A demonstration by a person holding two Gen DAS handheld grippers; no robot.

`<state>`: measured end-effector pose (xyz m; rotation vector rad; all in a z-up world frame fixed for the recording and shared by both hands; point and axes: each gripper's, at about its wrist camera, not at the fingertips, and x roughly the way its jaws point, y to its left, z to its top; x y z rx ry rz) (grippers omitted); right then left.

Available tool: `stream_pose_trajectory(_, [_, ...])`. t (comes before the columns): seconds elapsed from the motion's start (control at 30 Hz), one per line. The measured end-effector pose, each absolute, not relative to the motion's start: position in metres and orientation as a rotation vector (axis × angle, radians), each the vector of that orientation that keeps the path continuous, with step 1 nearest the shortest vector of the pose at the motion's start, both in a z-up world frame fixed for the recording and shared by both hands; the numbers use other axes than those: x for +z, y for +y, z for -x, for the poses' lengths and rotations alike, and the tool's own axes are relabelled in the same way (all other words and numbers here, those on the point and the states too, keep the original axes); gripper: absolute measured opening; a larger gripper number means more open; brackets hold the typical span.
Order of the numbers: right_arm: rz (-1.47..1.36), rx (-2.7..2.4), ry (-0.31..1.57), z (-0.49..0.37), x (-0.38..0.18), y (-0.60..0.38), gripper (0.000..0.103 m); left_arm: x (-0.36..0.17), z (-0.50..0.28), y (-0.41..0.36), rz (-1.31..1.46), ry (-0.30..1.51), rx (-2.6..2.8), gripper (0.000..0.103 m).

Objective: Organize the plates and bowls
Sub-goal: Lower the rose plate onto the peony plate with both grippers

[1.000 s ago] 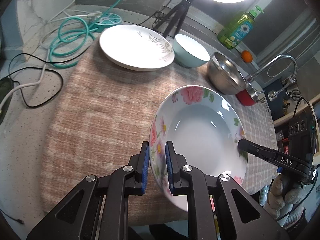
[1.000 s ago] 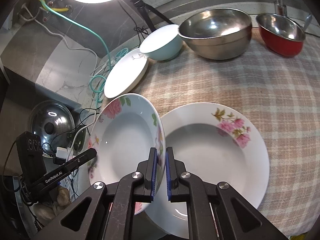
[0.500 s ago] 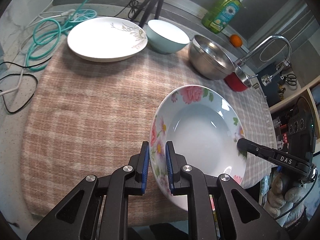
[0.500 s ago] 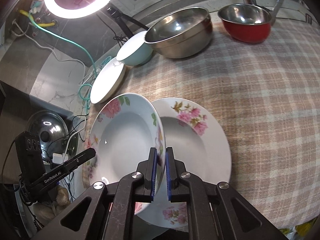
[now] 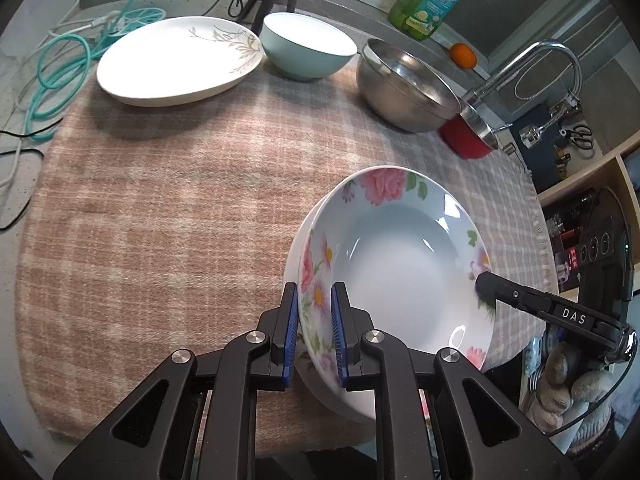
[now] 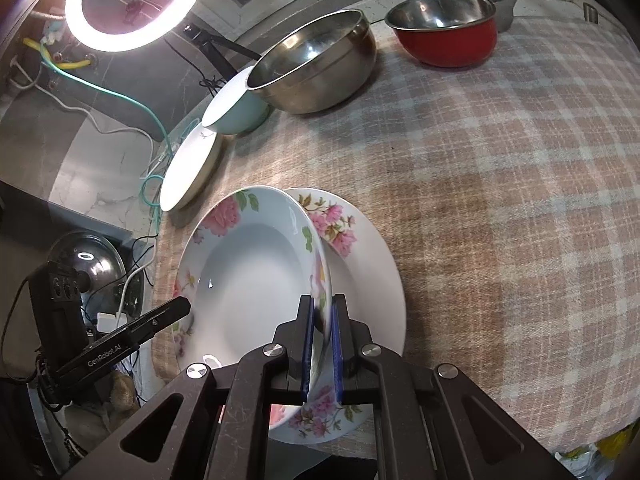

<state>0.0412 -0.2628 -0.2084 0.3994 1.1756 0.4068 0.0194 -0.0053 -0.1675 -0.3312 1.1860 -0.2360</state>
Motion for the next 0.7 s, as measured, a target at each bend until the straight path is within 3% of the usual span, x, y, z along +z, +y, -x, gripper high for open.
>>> stream_pose_trajectory(0.7, [-0.399, 0.39, 1.196, -0.041, -0.217, -0.268, 0.008, -0.177, -0.021, -0.017, 0.304, 1.217, -0.234, 0.014])
